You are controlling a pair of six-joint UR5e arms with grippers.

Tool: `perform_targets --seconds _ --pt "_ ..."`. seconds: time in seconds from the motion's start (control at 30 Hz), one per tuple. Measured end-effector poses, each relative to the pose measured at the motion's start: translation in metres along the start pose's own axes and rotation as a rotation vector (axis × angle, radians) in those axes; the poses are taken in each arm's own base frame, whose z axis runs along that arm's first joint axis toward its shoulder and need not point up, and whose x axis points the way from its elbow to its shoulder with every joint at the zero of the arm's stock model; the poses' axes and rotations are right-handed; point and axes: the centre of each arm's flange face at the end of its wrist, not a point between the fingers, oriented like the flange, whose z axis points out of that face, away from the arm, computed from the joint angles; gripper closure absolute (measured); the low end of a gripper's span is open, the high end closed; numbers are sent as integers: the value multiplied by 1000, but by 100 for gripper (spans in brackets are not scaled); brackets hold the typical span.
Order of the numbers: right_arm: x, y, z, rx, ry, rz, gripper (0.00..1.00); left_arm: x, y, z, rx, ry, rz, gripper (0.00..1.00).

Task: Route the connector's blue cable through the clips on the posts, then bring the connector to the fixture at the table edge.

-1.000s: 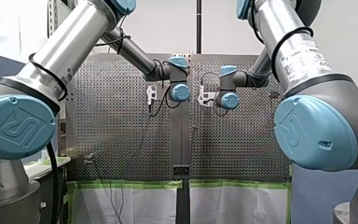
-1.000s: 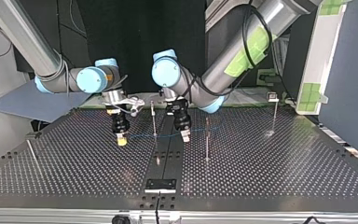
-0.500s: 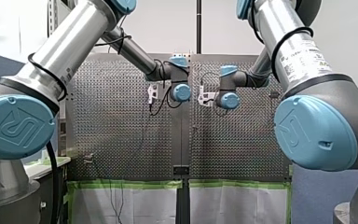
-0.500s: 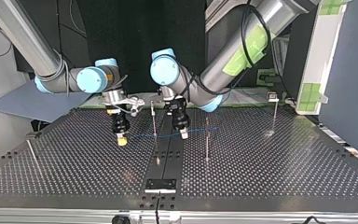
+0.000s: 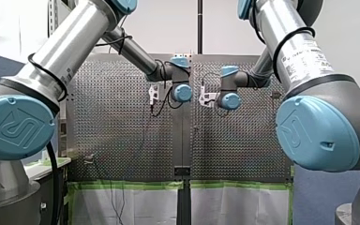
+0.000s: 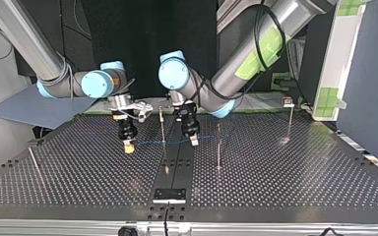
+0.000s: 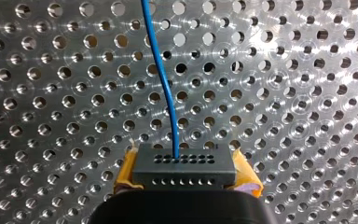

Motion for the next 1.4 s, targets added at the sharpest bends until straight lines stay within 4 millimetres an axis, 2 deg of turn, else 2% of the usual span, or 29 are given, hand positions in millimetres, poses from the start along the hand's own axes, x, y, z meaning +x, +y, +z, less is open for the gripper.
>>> perform_targets --seconds 0.37,0.67,0.97,1.2,1.4 --pt "-9 -5 -10 -5 -75 -7 100 26 7 -15 24 29 34 98" --pt "-24 -7 -27 -30 -117 -35 100 42 8 -32 43 47 55 98" --pt "-25 -13 -42 -23 -124 -42 100 59 8 -53 67 56 73 98" --pt "-11 -17 -56 -19 -85 -35 100 73 12 -67 81 69 92 98" --pt "-18 -20 -71 -16 -103 -36 100 85 18 -77 87 81 106 98"
